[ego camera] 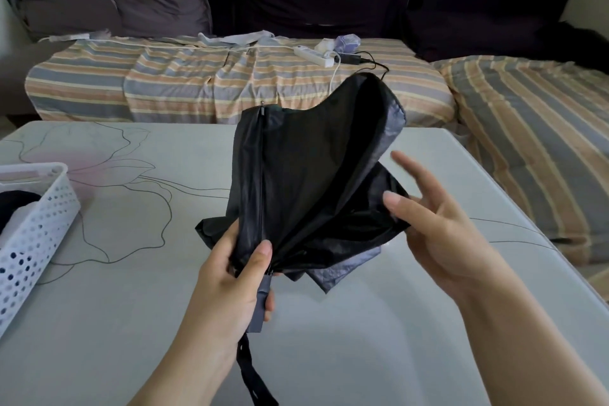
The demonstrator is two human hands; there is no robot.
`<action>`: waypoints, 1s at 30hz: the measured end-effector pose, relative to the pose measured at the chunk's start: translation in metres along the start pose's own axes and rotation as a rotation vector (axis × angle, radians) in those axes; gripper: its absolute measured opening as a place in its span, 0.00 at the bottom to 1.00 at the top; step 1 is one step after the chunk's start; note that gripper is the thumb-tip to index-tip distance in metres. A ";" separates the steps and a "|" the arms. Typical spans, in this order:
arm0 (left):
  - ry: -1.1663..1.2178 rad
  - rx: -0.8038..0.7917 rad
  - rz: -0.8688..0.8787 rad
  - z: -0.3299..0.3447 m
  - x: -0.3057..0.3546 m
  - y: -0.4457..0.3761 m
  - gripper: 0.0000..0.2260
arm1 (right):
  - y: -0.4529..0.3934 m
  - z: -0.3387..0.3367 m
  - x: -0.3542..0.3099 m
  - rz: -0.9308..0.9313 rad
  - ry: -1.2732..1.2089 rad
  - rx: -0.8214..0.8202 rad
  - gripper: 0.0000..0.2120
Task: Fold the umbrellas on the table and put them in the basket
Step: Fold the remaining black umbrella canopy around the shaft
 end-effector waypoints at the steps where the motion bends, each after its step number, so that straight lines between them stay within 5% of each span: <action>1: -0.015 0.001 0.009 -0.001 -0.001 -0.001 0.11 | 0.000 0.000 -0.003 -0.031 0.068 -0.008 0.40; 4: -0.082 -0.021 0.037 -0.003 -0.005 -0.001 0.14 | -0.005 -0.003 -0.005 -0.145 0.326 0.026 0.41; 7: -0.153 -0.051 0.064 -0.004 -0.006 0.001 0.14 | -0.007 -0.006 -0.006 -0.273 0.509 0.105 0.15; 9: -0.195 -0.055 0.071 -0.004 -0.007 0.002 0.15 | -0.004 -0.008 -0.010 -0.330 0.532 0.098 0.08; 12: -0.222 -0.042 0.063 -0.005 -0.008 0.001 0.18 | 0.000 -0.019 -0.011 -0.300 0.329 0.168 0.18; 15: -0.240 -0.030 0.069 -0.007 -0.007 -0.001 0.18 | -0.005 -0.024 -0.006 -0.198 0.460 0.322 0.18; 21: -0.328 -0.123 0.146 -0.010 -0.003 0.002 0.22 | 0.003 -0.012 -0.001 0.244 0.908 -0.041 0.14; 26: -0.443 -0.149 0.190 -0.011 0.005 0.006 0.33 | 0.010 -0.002 -0.010 0.075 0.638 -0.072 0.12; 30: -0.505 -0.215 0.240 -0.013 0.002 0.006 0.28 | 0.012 0.006 -0.013 -0.046 0.484 -0.114 0.11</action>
Point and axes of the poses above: each hand's wrist, its own y-axis away from the middle knuckle, its own z-axis out of the palm, x = y × z, the point moved 1 cm from there along -y, towards the middle knuckle, and after that the axes turned 9 degrees about z, right-handed, at the moved point
